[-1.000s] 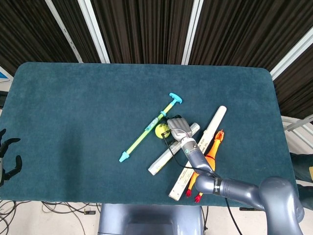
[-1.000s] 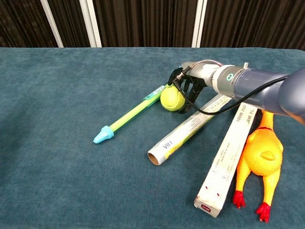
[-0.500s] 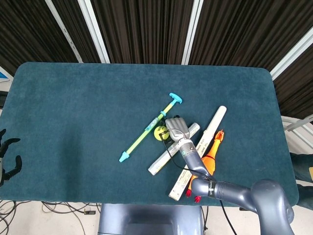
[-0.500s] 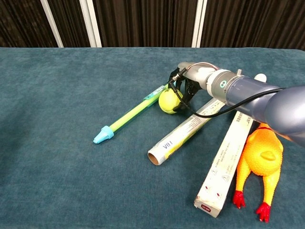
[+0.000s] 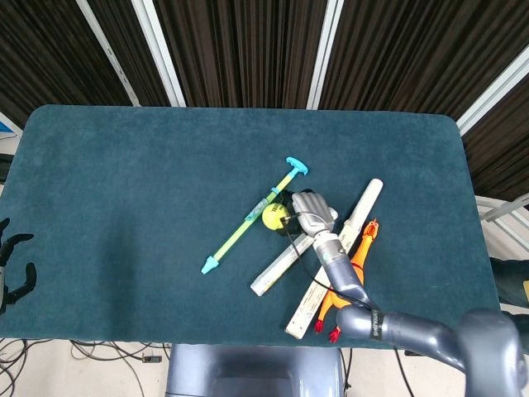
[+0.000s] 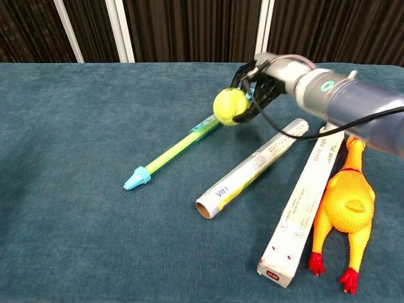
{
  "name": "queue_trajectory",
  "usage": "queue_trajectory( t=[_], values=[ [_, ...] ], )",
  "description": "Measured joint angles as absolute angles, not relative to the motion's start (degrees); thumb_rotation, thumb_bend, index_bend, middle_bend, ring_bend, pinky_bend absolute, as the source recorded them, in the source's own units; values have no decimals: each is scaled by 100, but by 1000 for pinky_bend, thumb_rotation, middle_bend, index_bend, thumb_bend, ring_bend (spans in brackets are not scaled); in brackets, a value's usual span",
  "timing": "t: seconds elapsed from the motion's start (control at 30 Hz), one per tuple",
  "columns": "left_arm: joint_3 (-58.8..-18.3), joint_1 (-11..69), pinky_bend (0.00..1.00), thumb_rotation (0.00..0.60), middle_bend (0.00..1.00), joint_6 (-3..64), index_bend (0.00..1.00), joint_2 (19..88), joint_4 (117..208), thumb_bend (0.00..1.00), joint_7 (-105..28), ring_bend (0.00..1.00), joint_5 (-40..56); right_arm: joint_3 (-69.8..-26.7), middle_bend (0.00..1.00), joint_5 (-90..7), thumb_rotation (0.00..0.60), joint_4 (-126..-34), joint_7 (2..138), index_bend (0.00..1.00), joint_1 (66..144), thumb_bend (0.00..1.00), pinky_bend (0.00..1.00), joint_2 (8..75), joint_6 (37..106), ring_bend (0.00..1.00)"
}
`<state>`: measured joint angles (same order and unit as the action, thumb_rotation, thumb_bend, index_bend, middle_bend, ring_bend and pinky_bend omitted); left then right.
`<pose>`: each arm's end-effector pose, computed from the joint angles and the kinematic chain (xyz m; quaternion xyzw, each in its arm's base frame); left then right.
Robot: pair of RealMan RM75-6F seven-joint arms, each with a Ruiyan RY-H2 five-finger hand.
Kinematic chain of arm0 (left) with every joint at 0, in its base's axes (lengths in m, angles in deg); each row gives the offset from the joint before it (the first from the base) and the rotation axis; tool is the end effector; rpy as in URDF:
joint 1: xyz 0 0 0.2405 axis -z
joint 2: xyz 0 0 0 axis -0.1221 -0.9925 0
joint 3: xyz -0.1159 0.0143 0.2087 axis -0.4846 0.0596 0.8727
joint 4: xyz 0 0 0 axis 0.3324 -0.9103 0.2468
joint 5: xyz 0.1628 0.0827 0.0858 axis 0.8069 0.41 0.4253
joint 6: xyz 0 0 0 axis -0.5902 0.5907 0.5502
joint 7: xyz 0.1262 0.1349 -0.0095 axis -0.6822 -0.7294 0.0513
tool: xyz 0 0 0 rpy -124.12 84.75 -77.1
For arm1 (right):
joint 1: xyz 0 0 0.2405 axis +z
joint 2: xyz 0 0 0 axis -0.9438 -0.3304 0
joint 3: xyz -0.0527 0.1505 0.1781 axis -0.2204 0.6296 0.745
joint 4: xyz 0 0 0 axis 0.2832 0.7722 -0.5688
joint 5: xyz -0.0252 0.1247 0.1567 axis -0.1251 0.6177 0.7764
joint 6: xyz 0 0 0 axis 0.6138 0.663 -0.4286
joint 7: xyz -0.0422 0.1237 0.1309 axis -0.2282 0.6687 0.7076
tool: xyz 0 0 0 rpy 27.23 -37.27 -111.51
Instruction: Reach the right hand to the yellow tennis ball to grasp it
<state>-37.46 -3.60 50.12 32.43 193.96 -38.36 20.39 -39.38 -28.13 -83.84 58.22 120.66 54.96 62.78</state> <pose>-0.2906 0.2209 0.1738 -0.4887 -0.4722 -0.4053 0.6115 -0.0832 -0.4120 -0.0324 0.6237 -0.5079 0.4535 0.3839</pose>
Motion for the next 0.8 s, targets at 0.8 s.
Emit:
queue_trajectory(
  t=[0.8],
  values=[
    [-3751,-357,0,600,0,5081,250,3333,19380,526,-4009,0,2031,-3657,527,-5283,600,-10895,11134,609,9172,441,263,1930,6962,518]
  ],
)
